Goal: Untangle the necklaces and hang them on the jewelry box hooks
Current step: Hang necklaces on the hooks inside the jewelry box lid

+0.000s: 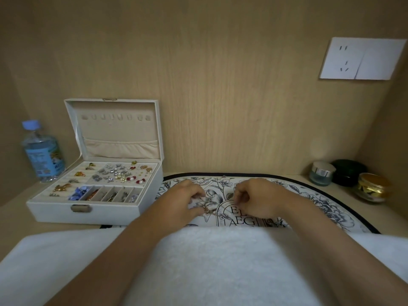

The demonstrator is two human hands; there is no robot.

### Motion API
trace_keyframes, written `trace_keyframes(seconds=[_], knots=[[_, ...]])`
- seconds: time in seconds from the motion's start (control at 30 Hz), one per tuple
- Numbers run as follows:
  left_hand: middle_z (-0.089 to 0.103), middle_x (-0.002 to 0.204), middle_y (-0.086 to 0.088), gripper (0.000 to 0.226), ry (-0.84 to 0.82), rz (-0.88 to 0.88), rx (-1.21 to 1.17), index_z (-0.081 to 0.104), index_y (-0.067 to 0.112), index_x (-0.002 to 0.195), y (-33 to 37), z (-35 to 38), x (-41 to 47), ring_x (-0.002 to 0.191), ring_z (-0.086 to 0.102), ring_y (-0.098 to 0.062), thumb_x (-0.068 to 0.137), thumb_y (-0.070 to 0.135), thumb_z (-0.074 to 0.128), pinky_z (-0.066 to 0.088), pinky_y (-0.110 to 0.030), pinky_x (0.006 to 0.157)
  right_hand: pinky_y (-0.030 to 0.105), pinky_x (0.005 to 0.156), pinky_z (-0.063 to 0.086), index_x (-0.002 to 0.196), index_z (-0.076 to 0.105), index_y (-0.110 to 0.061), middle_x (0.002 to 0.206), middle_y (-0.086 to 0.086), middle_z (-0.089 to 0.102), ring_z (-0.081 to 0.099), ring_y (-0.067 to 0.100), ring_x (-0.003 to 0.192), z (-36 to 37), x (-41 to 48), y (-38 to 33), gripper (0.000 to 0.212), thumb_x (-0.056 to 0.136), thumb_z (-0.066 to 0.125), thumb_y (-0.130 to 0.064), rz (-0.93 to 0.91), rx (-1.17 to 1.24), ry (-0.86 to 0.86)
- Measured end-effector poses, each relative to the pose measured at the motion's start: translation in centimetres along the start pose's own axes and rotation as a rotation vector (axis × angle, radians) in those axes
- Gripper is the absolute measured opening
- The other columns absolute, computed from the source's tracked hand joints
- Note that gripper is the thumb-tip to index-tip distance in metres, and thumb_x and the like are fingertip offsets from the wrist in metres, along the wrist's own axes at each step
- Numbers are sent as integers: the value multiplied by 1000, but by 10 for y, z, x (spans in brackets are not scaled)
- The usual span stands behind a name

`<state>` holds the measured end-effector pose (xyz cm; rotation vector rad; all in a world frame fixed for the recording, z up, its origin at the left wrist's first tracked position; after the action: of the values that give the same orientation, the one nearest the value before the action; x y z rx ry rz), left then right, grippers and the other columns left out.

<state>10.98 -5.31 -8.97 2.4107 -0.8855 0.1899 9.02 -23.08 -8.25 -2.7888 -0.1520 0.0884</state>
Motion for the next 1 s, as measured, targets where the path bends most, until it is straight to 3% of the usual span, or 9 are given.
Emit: trace_keyframes(seconds=[0.13, 0.33, 0.43, 0.57, 0.7, 0.9, 1.0], knots=[[53, 96, 14, 9, -37, 22, 69, 69, 25, 88, 0, 0, -3, 87, 52, 2, 85, 31, 75, 38, -10, 77, 25, 77, 54, 84, 72, -34, 79, -21, 68, 63, -2, 76, 14, 0, -27, 22, 69, 84, -46, -104, 122, -88], [61, 98, 7, 10, -64, 62, 154, 75, 19, 94, 1, 2, -1, 94, 52, -5, 91, 26, 68, 43, -20, 87, 19, 72, 51, 83, 80, -30, 72, -30, 69, 62, -11, 70, 6, 7, -32, 5, 83, 75, -32, -167, 96, -12], [61, 97, 10, 11, -35, 64, 156, 73, 22, 98, 0, 2, 0, 93, 50, -4, 91, 29, 67, 43, -21, 86, 19, 75, 52, 80, 81, -29, 81, -23, 74, 65, -9, 76, -5, 10, -25, 7, 85, 76, -31, -117, 262, 106], [64, 98, 9, 14, -18, 36, 87, 75, 26, 100, -4, 3, 1, 92, 55, -5, 88, 31, 71, 46, -24, 85, 22, 58, 52, 81, 79, -20, 82, -4, 76, 61, 7, 54, -17, 11, -20, 10, 89, 73, -20, -63, 589, 235], [67, 92, 12, 9, 46, -5, 40, 77, 26, 95, -7, -2, 0, 83, 60, -2, 88, 24, 70, 51, -22, 81, 24, 46, 44, 92, 73, -6, 85, 9, 76, 62, 20, 56, -17, 9, -20, 11, 94, 66, -14, -12, 829, 237], [63, 92, 14, 21, 27, 10, -47, 71, 28, 107, -8, 3, 0, 83, 54, 5, 86, 27, 74, 39, -8, 74, 41, 70, 54, 95, 58, -8, 96, 19, 75, 69, 28, 73, -13, 11, -15, 18, 104, 49, -19, 67, 1192, 232], [60, 94, 9, 16, 22, 23, 18, 75, 28, 104, -6, 4, 1, 86, 51, 1, 89, 29, 71, 39, -14, 78, 44, 76, 57, 102, 50, -8, 89, 17, 74, 71, 30, 75, -13, 13, -12, 17, 107, 41, -21, 88, 1378, 225]])
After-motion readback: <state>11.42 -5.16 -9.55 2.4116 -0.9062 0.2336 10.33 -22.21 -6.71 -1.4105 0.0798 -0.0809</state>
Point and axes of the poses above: each hand's wrist, its own x-axis towards the middle knuckle, its own z-axis out of the palm, y = z × x, the point moved 9 cm from there along x, towards the middle knuckle
